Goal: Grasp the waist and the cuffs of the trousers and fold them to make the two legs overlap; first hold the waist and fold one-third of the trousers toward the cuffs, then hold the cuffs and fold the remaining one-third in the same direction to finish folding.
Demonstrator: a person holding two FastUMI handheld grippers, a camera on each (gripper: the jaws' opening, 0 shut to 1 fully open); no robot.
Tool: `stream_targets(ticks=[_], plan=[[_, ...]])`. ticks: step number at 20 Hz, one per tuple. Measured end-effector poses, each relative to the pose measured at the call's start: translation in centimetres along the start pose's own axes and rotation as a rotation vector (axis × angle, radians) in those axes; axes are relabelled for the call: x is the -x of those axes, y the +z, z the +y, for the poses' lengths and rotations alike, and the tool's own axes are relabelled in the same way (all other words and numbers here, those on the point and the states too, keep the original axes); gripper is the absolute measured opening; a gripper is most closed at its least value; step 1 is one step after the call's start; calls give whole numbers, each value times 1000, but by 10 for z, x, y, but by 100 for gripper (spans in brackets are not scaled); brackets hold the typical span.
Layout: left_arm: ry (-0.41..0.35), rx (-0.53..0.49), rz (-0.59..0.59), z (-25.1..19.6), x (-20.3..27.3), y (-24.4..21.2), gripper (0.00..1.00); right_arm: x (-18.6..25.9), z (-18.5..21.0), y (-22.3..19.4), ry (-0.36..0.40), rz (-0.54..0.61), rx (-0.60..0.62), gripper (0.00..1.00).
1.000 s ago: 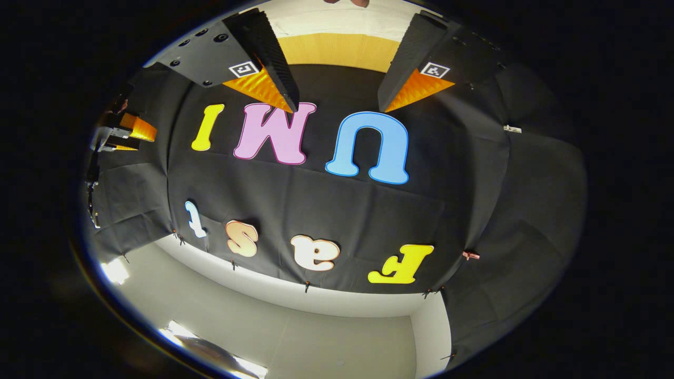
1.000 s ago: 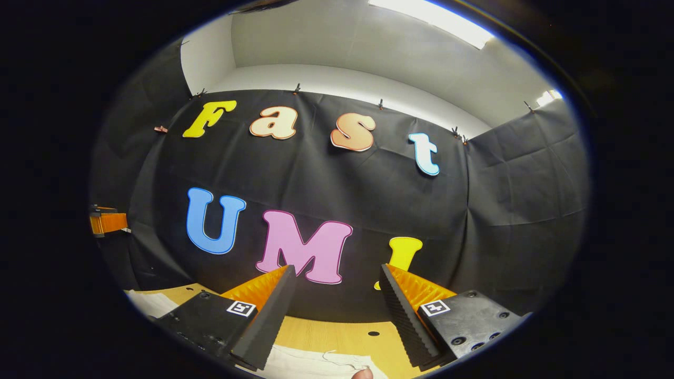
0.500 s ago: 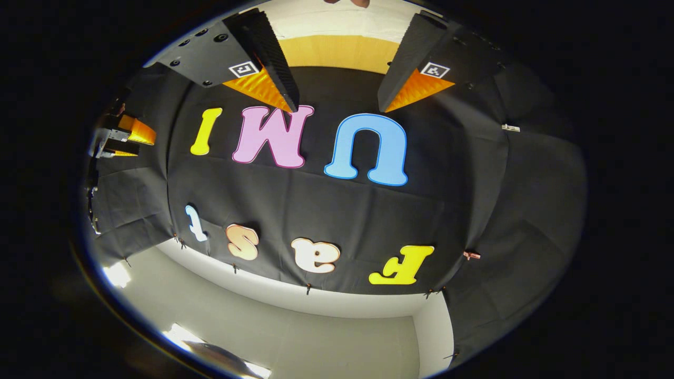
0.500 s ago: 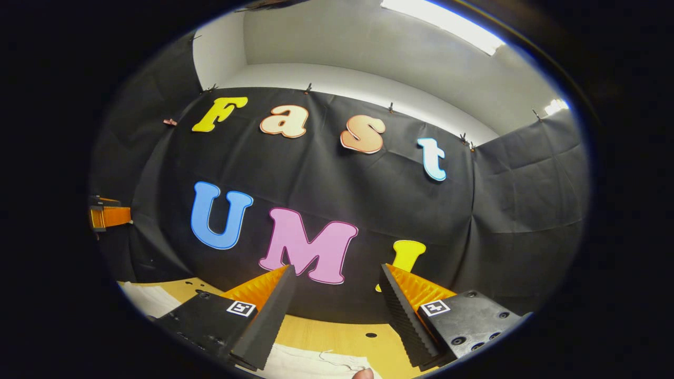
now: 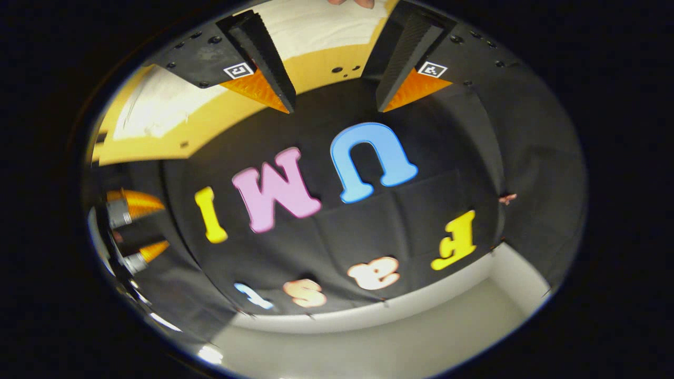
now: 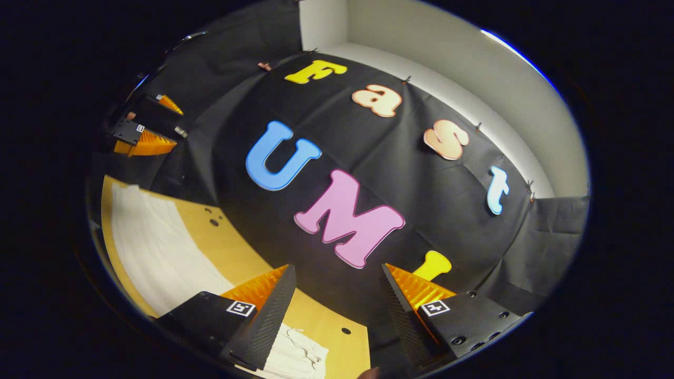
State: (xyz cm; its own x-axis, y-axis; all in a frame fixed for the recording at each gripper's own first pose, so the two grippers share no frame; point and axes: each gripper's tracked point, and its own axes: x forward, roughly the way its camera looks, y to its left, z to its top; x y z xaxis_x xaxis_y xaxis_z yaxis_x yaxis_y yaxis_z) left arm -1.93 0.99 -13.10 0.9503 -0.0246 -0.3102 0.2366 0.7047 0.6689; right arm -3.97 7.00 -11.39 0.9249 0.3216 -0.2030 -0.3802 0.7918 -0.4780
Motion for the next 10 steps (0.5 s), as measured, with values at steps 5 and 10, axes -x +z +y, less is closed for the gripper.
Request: stream_targets(ticks=[5,10], plan=[[-330,-372,168,-90,19,-108,96,16,33,-63,104,105,127,98],[-496,-402,324,-126,32,-191,97,34,58,-110,159,187,161,98]])
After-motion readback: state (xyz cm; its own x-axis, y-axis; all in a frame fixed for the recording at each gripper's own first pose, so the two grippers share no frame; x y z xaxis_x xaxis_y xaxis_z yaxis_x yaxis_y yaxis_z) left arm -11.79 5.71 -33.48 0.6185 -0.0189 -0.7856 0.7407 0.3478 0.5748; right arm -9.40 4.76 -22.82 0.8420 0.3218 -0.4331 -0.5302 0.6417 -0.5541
